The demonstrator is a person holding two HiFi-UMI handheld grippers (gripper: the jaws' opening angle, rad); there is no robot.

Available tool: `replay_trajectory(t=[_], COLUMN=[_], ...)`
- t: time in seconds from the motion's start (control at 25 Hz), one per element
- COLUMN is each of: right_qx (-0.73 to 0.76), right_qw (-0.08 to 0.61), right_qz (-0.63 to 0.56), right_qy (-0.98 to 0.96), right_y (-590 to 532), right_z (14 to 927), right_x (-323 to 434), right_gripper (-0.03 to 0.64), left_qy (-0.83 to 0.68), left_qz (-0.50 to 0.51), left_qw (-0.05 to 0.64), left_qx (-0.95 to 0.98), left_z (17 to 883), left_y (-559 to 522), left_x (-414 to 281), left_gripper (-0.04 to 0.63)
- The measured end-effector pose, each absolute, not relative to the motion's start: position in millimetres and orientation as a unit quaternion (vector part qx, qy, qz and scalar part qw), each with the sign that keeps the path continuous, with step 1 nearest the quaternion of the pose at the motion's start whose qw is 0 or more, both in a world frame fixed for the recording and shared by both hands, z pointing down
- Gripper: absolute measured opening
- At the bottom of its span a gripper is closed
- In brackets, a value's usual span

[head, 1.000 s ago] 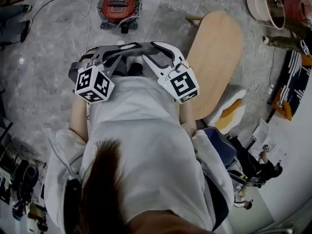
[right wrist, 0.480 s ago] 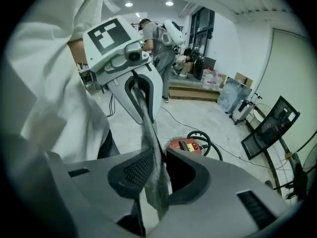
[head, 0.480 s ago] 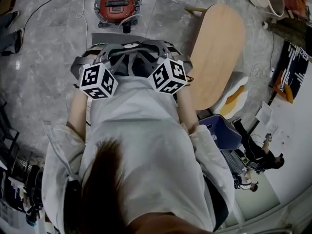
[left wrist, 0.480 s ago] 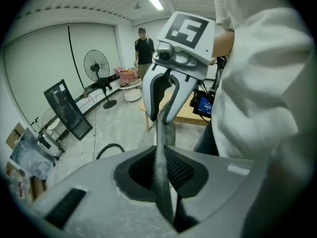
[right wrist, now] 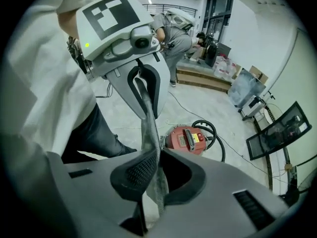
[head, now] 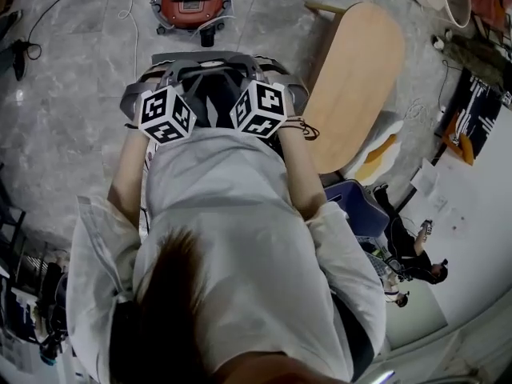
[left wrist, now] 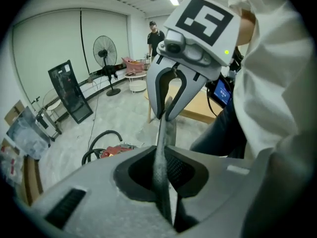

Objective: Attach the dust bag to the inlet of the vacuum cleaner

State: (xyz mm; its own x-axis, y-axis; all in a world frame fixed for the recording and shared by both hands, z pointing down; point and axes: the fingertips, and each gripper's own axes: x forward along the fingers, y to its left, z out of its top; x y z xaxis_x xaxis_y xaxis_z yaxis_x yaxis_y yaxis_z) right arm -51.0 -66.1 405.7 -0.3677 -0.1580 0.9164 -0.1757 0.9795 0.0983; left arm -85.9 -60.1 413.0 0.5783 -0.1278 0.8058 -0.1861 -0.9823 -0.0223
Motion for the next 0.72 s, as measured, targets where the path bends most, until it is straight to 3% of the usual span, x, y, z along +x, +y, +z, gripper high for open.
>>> replay_trajectory(t=[0.72], right_qx=[0.046], right_qw=[0.597], right_qz=[0.074], right_qy=[-0.797], right_y=[-62], right_z=[597], right_x=[-44], right_gripper=[0.035], left_qy=[-0.115], left_qz=[0.478], left_qw=[0.158], left_qx=[0.856], left_z=[610], left_y=[-55], left_x=[-79], left_gripper=[0.043])
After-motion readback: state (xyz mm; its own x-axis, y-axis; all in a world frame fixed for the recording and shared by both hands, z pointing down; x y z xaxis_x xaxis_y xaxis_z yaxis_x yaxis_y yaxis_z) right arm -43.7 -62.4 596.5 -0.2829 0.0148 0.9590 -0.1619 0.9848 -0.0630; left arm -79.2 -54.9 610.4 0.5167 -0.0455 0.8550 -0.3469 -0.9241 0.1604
